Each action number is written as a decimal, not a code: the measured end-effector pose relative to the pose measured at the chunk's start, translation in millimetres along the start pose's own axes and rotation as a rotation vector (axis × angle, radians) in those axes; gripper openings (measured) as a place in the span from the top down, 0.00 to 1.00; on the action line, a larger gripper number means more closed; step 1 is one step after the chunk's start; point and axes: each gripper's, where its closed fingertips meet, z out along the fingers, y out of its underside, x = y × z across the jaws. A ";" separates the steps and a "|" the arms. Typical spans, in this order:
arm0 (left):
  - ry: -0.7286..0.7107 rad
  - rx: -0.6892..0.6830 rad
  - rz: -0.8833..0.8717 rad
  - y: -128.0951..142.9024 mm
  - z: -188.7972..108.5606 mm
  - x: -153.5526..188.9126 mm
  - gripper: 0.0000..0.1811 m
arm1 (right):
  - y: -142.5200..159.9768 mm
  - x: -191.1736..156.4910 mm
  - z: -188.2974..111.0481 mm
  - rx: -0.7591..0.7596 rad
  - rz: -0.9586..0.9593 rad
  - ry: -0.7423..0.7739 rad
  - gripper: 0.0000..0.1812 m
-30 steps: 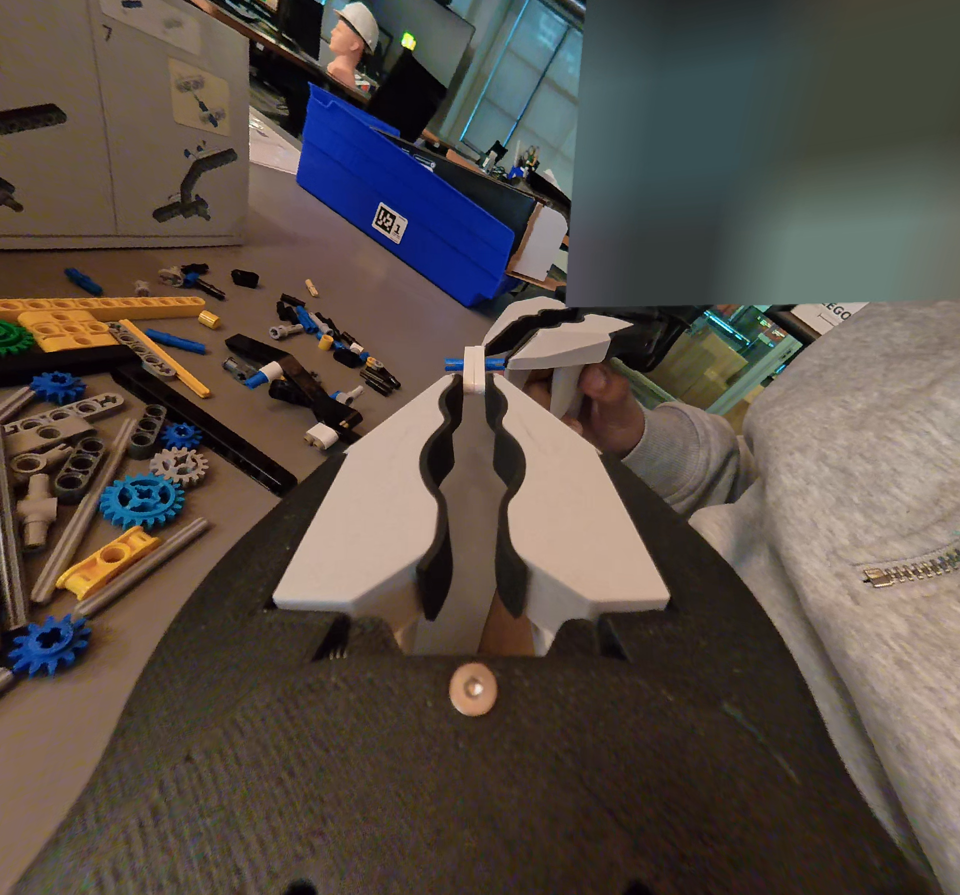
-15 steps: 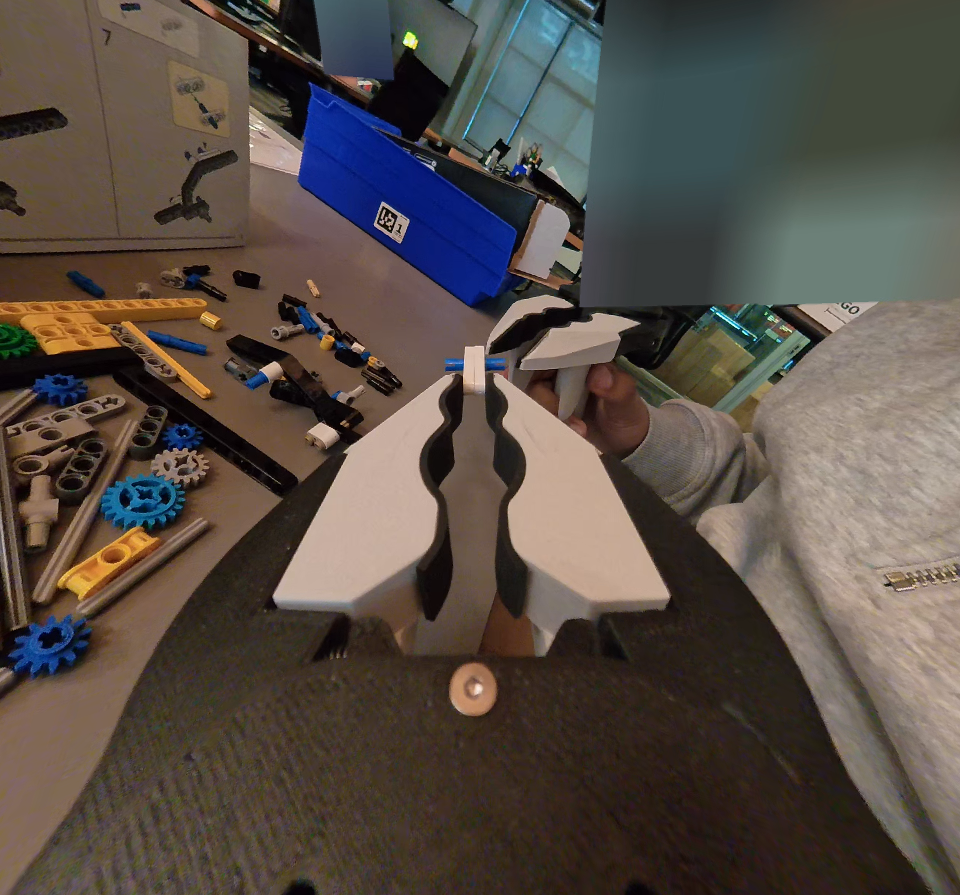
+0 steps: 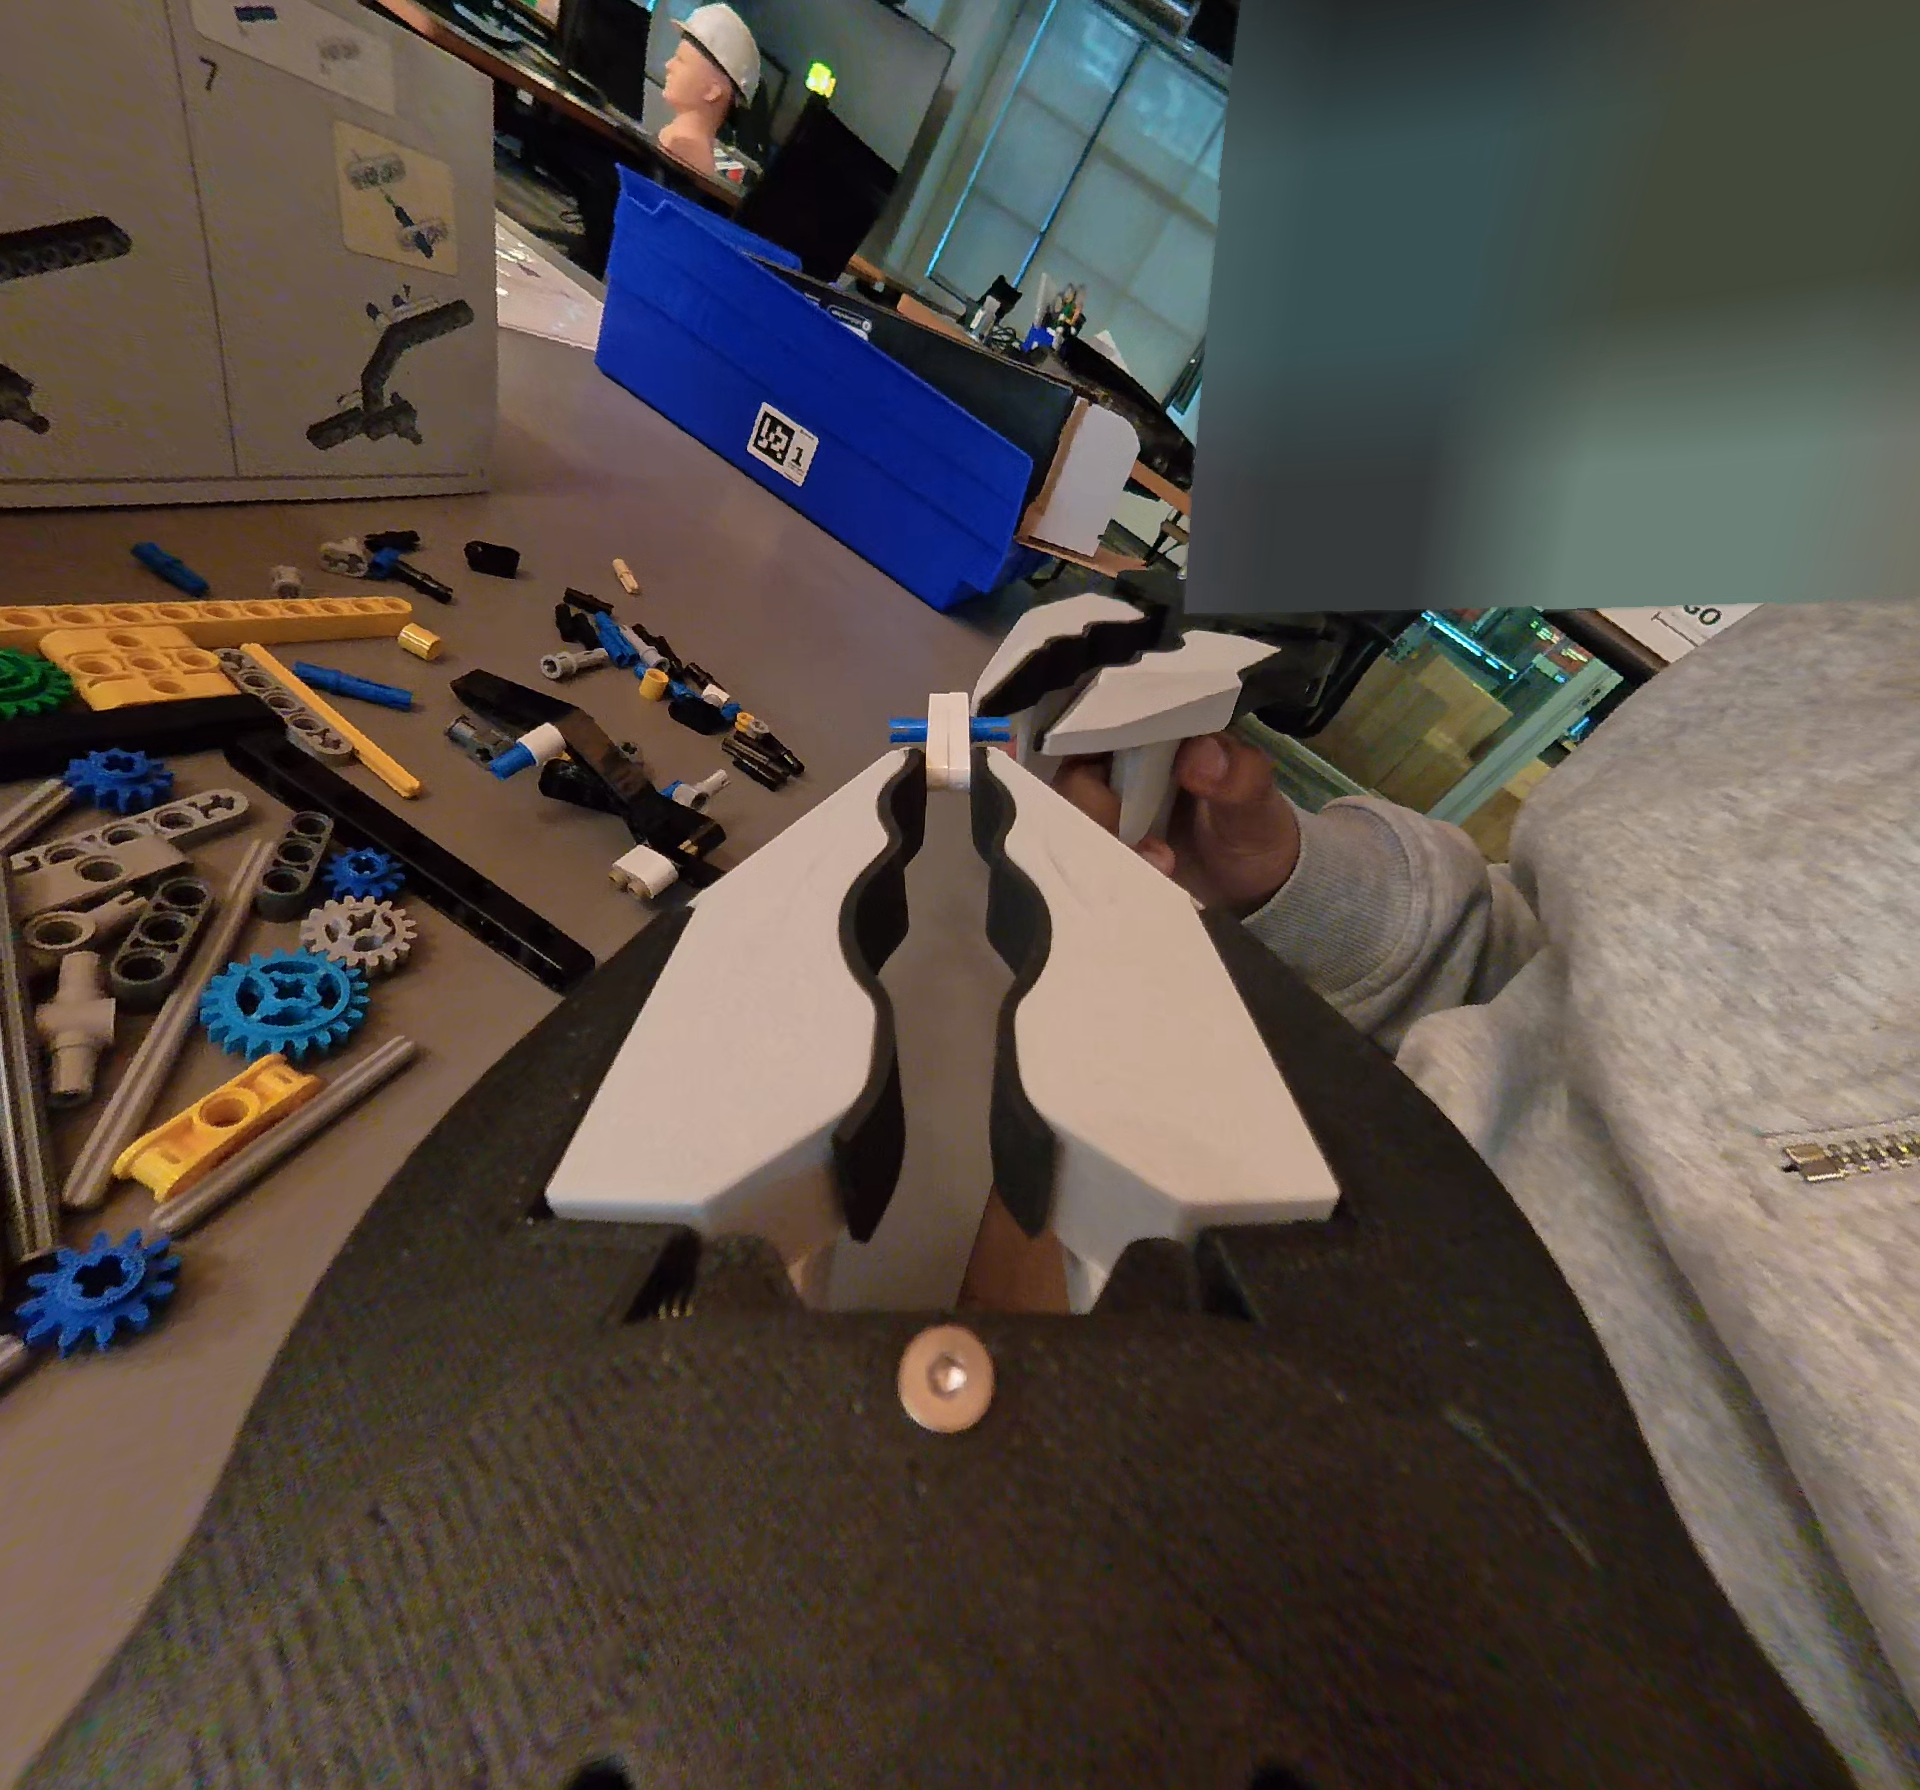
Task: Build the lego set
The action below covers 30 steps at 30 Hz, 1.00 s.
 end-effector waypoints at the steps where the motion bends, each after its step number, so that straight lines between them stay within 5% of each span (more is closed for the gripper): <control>1: 0.000 0.001 -0.001 -0.1 0.0 0.0 0.97 | 0.0 0.1 0.1 -0.001 0.000 0.000 0.93; 30: -0.006 0.000 -0.010 -0.1 0.0 -1.7 0.97 | -1.7 0.4 -1.3 0.009 0.003 0.000 0.93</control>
